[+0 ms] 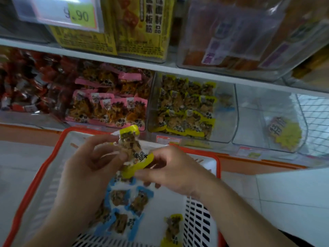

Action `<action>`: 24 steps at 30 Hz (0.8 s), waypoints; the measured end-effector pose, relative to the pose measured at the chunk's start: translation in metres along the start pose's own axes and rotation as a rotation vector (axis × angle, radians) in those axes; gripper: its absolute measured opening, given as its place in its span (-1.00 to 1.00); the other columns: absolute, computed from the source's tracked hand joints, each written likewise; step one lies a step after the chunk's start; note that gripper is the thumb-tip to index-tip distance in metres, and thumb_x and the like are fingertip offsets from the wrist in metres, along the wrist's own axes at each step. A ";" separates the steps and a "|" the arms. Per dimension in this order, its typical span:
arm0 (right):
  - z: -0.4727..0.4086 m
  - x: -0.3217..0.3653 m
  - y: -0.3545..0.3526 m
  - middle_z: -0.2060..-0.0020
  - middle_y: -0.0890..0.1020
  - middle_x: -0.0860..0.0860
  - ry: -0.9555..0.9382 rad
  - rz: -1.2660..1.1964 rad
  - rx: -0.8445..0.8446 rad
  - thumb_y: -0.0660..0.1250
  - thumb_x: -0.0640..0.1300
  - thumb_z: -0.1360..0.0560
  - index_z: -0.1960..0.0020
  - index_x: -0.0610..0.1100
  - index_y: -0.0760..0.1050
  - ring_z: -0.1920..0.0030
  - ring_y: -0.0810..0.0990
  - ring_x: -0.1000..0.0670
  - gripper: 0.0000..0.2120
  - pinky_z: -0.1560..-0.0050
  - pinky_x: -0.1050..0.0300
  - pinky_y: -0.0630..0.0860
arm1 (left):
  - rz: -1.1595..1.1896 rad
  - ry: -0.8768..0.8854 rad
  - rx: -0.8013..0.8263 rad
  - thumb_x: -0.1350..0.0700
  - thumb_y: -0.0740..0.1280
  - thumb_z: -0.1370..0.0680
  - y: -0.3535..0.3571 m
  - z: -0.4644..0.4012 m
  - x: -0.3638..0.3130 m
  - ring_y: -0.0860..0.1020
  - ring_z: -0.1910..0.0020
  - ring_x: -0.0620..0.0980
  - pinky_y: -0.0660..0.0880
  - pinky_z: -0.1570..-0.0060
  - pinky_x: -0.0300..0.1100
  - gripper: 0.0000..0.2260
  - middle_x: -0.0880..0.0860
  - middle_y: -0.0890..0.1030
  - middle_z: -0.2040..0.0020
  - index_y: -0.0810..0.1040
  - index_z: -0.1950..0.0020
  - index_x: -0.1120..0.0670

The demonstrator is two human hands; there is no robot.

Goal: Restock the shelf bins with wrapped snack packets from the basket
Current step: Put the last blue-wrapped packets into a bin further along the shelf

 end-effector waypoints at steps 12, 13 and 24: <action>0.085 -0.061 -0.220 0.39 0.67 -0.10 -0.022 -0.343 -0.964 0.40 -0.19 -0.54 0.29 0.00 0.69 0.35 0.58 -0.10 -0.74 0.20 -0.17 0.52 | -0.583 0.295 0.377 0.08 0.60 -0.45 0.212 -0.079 -0.036 0.64 0.01 -0.32 0.52 -0.01 -0.41 -0.66 -0.28 0.69 0.06 0.63 -0.12 -0.25; 0.085 -0.063 -0.223 0.40 0.67 -0.08 -0.012 -0.324 -0.954 0.40 -0.19 -0.54 0.29 -0.01 0.69 0.33 0.60 -0.10 -0.74 0.18 -0.20 0.55 | -0.637 0.316 0.398 0.07 0.60 -0.44 0.229 -0.087 -0.034 0.63 -0.01 -0.30 0.51 -0.03 -0.41 -0.65 -0.28 0.68 0.03 0.63 -0.12 -0.24; 0.085 -0.079 -0.244 0.38 0.62 -0.19 -0.009 -0.353 -0.948 0.37 -0.19 -0.53 0.20 -0.24 0.62 0.39 0.51 -0.03 -0.83 0.31 -0.01 0.43 | -1.144 0.418 0.418 0.05 0.55 -0.47 0.311 -0.101 -0.007 0.47 -0.21 0.04 0.54 -0.23 0.02 -0.65 -0.02 0.51 -0.21 0.51 -0.16 -0.18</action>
Point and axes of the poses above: each hand's wrist, its own z-axis away from the middle knuckle, its own y-axis out of the palm, x = y × z, the point moved 10 cm from there along -z, towards the middle knuckle
